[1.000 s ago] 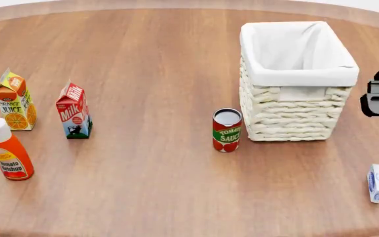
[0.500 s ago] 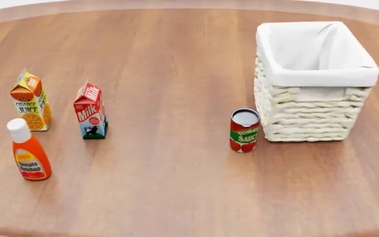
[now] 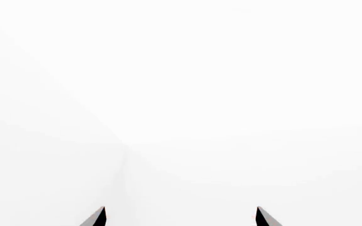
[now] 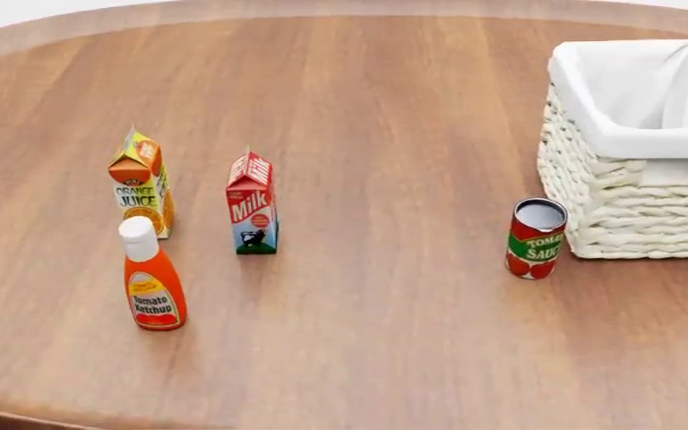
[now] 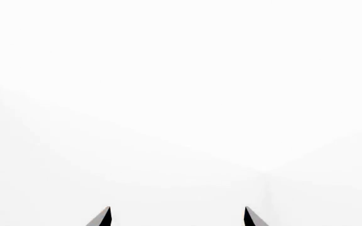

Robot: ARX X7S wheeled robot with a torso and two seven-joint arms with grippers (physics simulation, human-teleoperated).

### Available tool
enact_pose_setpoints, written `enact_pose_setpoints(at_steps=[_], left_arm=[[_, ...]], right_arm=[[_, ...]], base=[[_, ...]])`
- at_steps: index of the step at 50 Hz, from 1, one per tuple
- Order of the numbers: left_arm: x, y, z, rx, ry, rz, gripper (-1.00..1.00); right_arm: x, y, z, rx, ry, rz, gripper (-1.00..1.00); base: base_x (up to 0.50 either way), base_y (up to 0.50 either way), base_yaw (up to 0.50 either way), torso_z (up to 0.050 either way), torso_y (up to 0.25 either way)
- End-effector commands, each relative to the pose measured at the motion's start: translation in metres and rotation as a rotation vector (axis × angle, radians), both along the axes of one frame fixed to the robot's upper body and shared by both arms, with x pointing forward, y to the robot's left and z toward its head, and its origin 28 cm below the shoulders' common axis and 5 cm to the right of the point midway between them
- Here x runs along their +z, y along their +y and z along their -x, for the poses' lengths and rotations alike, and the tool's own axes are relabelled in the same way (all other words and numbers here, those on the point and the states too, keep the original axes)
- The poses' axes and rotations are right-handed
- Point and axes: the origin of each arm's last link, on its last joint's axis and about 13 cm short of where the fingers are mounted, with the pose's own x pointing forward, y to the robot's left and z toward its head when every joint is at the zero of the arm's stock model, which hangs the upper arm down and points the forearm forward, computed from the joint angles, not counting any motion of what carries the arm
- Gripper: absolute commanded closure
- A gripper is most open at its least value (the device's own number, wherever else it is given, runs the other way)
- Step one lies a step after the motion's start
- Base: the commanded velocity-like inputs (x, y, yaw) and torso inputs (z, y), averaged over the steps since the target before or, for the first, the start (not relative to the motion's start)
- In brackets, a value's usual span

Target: Pick the milk and place it in the basket.

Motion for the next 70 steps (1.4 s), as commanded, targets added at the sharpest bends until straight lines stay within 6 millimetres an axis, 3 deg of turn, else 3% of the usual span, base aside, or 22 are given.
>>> enact_pose_setpoints(at_steps=[1, 17, 70], left_arm=[[0.0021, 0.0025, 0.0012, 0.004, -0.037, 0.005, -1.0], [0.0018, 0.0037, 0.0009, 0.012, -0.036, 0.006, -1.0], [-0.0004, 0.0038, -0.0015, 0.014, -0.025, 0.008, -1.0]], right_arm=[[0.0005, -0.0022, -0.0018, -0.03, -0.024, 0.01, -1.0], [-0.0014, -0.0013, 0.0006, 0.005, -0.025, 0.014, -1.0], [-0.0064, -0.0003, -0.0025, 0.009, 0.012, 0.033, -1.0]], base=[[0.0, 0.0, 0.0, 0.0, 0.0], [0.04, 0.0, 0.0, 0.0, 0.0], [0.5, 0.0, 0.0, 0.0, 0.001]])
